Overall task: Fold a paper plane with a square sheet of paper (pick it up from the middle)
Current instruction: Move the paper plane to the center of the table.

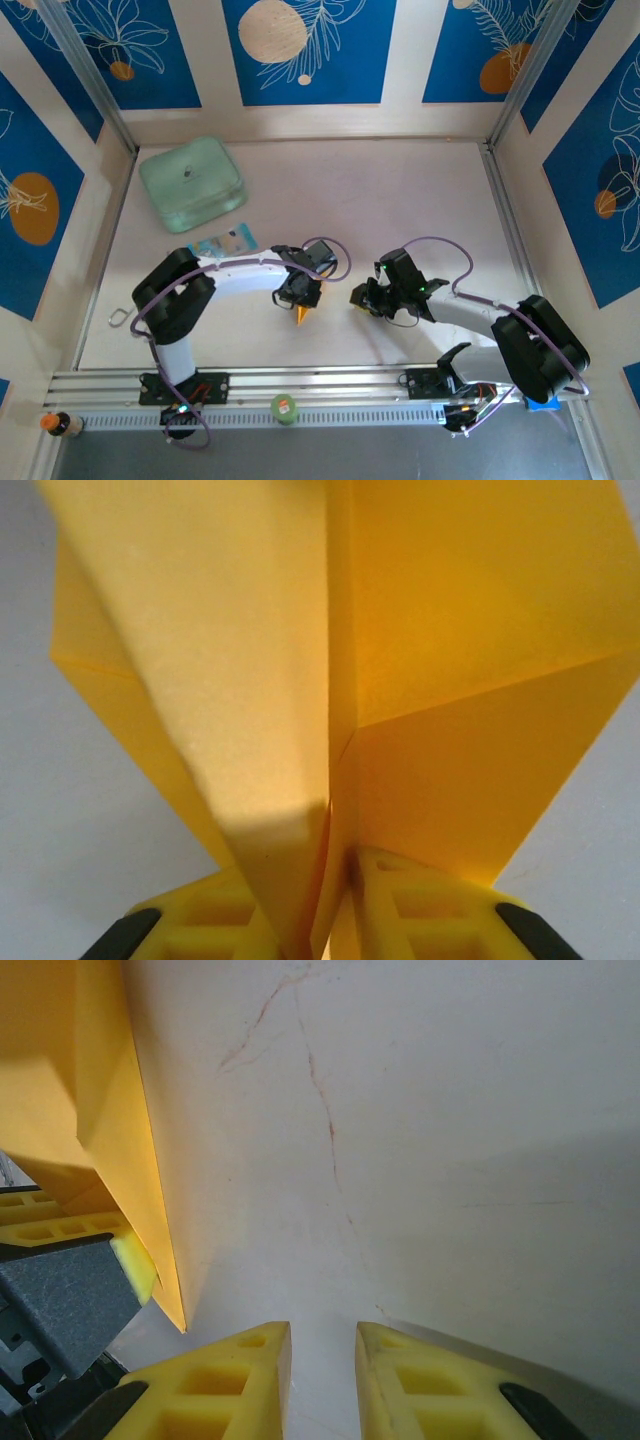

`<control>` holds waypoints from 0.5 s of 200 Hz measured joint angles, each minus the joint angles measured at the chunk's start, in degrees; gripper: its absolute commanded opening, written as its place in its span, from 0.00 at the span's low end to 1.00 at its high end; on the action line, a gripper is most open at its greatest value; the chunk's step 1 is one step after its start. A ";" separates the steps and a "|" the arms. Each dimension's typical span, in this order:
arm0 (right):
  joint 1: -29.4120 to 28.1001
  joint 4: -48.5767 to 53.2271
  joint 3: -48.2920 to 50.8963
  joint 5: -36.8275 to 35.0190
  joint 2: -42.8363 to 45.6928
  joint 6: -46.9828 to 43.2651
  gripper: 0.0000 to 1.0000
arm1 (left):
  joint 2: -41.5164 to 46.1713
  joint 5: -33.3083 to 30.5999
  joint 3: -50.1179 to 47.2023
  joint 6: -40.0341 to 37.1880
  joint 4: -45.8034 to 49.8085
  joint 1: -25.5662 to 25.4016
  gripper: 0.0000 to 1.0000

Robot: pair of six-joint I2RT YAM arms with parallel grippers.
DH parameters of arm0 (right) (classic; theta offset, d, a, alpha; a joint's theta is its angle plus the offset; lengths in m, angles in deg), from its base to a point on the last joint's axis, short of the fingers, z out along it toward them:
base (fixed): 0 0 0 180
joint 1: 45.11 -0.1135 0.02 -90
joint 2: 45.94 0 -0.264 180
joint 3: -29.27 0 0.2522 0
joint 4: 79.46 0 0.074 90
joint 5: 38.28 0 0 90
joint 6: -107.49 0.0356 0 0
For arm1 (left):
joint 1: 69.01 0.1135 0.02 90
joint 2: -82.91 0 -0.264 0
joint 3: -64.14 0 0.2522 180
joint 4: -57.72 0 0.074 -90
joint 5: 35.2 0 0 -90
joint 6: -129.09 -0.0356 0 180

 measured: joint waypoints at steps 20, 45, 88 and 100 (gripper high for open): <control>0.00 0.00 0.00 0.00 0.02 0.00 0.24 | 0.00 -0.17 0.04 1.07 0.00 -0.09 0.22; 0.00 0.00 0.00 0.00 0.02 0.00 0.24 | 0.00 -0.15 0.07 2.49 -0.04 -0.09 0.23; 0.07 0.02 0.00 -0.02 0.17 0.00 0.24 | 0.00 -0.13 0.07 3.37 -0.76 -0.09 0.20; 0.07 0.04 0.00 -0.02 0.17 0.00 0.24 | 0.02 -0.11 0.07 3.39 -1.14 -0.09 0.17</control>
